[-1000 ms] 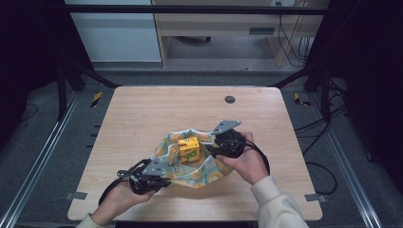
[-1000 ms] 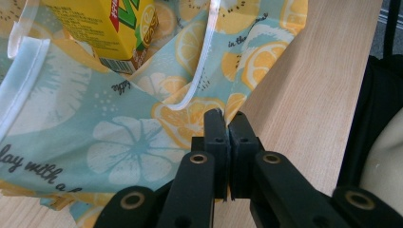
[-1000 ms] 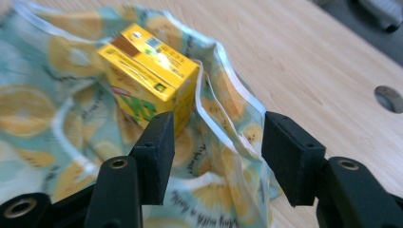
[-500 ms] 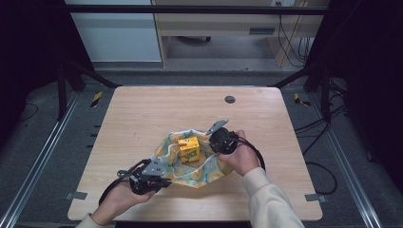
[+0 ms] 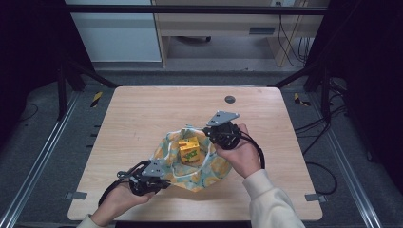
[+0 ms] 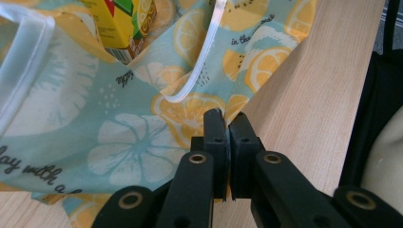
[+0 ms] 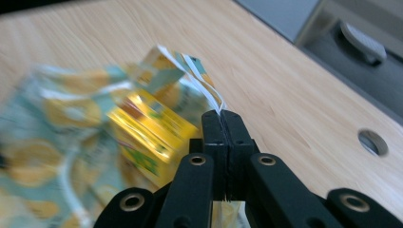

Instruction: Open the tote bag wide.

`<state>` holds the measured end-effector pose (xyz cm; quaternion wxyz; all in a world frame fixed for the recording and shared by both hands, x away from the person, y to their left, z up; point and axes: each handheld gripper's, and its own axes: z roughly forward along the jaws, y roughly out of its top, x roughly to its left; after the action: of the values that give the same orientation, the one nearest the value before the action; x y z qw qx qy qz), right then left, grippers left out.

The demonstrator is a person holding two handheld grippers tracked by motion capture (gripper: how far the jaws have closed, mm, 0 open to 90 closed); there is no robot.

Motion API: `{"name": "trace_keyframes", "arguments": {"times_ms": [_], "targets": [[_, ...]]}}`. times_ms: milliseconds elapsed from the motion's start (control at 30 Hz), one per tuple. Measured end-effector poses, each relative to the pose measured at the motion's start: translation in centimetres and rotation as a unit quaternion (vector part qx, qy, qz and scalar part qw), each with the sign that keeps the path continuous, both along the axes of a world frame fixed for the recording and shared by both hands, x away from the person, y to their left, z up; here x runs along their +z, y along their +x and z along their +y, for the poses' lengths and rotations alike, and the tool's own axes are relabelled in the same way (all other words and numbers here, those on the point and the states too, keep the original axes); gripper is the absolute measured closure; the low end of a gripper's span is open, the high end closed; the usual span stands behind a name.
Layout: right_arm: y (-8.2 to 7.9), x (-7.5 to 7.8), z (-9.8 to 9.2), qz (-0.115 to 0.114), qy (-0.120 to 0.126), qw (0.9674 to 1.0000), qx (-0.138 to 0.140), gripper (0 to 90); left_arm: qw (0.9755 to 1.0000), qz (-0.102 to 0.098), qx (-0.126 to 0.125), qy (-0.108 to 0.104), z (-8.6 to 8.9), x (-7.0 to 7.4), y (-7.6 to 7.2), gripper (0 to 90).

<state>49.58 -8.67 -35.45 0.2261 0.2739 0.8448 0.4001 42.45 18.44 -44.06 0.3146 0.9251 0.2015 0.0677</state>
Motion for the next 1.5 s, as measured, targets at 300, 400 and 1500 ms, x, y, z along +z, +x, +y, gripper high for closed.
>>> {"name": "trace_keyframes", "arguments": {"times_ms": [300,400,1500], "targets": [[-5.6,-0.7,-1.0,0.012,0.034,0.9975,0.061,89.9,0.9996,-0.015,0.023,-0.01,1.0,0.0,-0.5,70.3],[-7.7,-2.1,-1.9,0.024,0.043,0.9956,0.08,89.9,0.9989,-0.025,0.032,-0.022,1.1,0.6,-0.9,62.0],[-9.5,-9.7,-3.3,0.098,-0.006,0.9929,0.068,89.4,0.9957,-0.081,0.041,-0.021,-0.3,3.4,0.7,78.3]]}}
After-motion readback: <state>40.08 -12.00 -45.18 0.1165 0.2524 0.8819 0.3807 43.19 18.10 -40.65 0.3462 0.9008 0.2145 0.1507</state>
